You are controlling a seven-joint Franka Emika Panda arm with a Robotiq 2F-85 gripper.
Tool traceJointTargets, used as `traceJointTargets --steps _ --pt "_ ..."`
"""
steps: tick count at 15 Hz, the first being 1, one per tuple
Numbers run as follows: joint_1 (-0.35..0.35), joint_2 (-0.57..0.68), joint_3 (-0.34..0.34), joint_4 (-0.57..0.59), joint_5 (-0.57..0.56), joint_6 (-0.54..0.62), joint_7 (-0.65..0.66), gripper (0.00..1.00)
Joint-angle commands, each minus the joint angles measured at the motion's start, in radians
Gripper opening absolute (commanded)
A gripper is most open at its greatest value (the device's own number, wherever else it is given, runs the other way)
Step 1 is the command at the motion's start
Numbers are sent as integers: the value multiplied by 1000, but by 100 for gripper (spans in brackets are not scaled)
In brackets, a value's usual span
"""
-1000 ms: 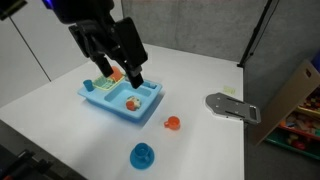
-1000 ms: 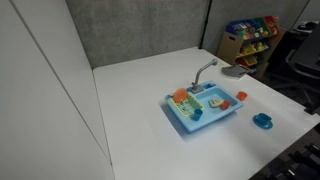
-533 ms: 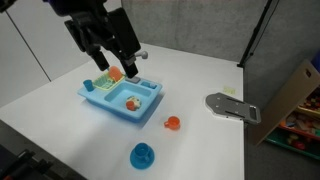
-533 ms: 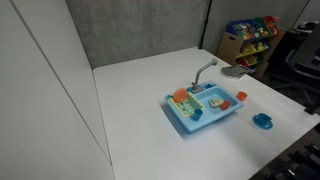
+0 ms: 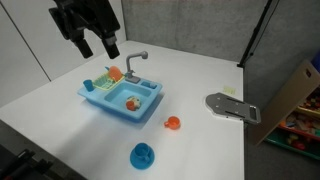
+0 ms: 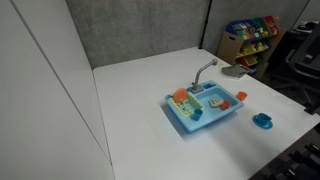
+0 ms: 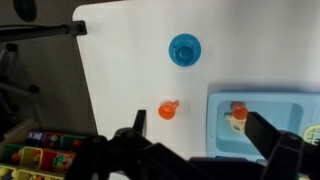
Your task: Remove the orange cup from the sink and put it on the countertop next to blue cup
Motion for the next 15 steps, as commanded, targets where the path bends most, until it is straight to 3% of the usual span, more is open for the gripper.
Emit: traceJointTargets --steps 1,11,15 --pt "38 97 7 92 27 -76 9 100" --pt "107 346 -17 215 168 -42 -91 100" --pt "107 343 -13 194 159 -36 -72 100"
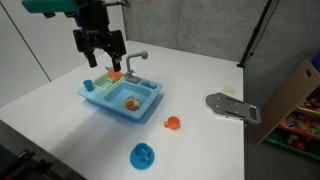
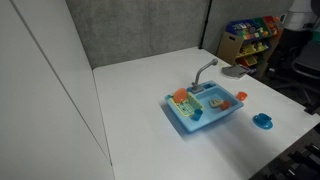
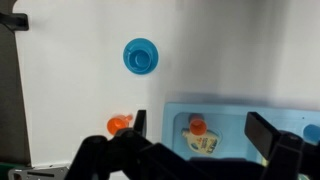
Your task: Remove the orange cup from the sink and put it on the countertop next to blue cup
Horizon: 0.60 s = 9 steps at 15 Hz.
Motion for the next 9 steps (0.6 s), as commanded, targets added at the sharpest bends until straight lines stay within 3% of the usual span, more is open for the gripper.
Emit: traceJointTargets --steps 1,9 --pt "9 3 -9 1 -1 -2 1 100" --pt "34 60 0 23 51 80 -17 100"
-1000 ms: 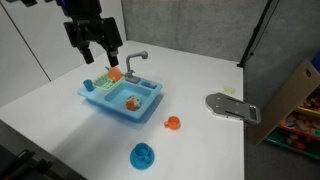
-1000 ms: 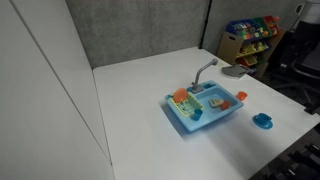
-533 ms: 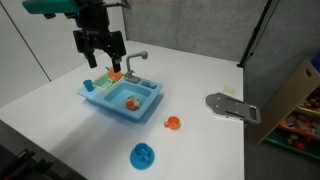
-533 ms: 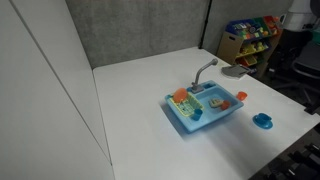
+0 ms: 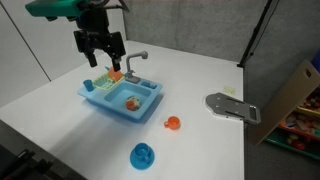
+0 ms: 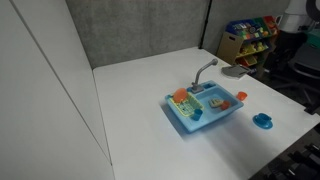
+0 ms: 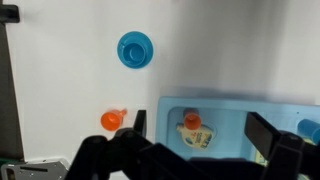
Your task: Remove the orange cup from the sink and put it on the countertop next to blue cup
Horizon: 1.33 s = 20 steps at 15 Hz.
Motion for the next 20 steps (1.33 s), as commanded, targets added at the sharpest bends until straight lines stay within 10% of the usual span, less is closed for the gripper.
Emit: traceJointTargets --steps 1,20 --pt "25 61 3 33 42 56 -18 100" --pt "11 521 19 269 204 276 -88 100"
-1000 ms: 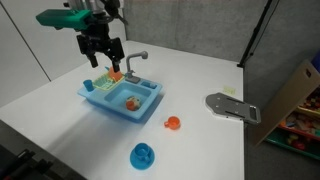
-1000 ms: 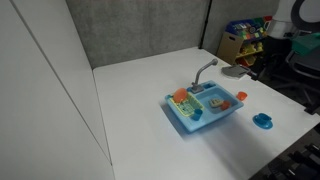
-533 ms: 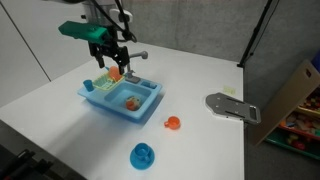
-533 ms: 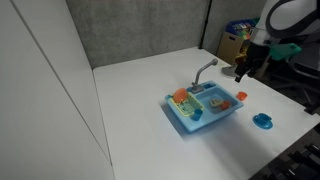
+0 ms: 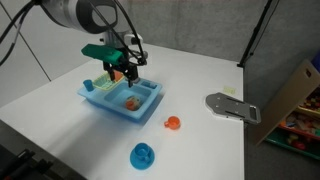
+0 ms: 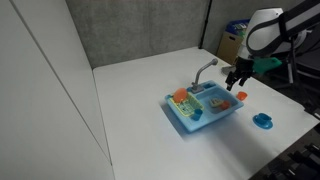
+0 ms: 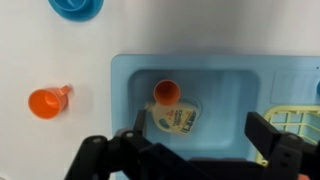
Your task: Remove the orange cup from the sink and put it on the countertop next to blue cup
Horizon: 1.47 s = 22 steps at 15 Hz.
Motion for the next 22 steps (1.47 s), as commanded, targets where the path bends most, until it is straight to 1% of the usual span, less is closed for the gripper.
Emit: traceJointTargets --steps 1,2,3,6,7,12,16,22 --pt "-15 76 7 54 6 7 -10 100" --pt "-19 75 12 56 5 -20 -26 100" --pt "-8 59 5 23 -4 12 3 100" --pt "-8 75 6 32 -4 10 3 100" --pt "0 76 -1 26 -8 45 30 100" --pt "-16 137 22 47 29 158 12 100" --pt "-12 199 24 72 27 205 25 100" --pt "-17 254 19 91 22 259 37 100"
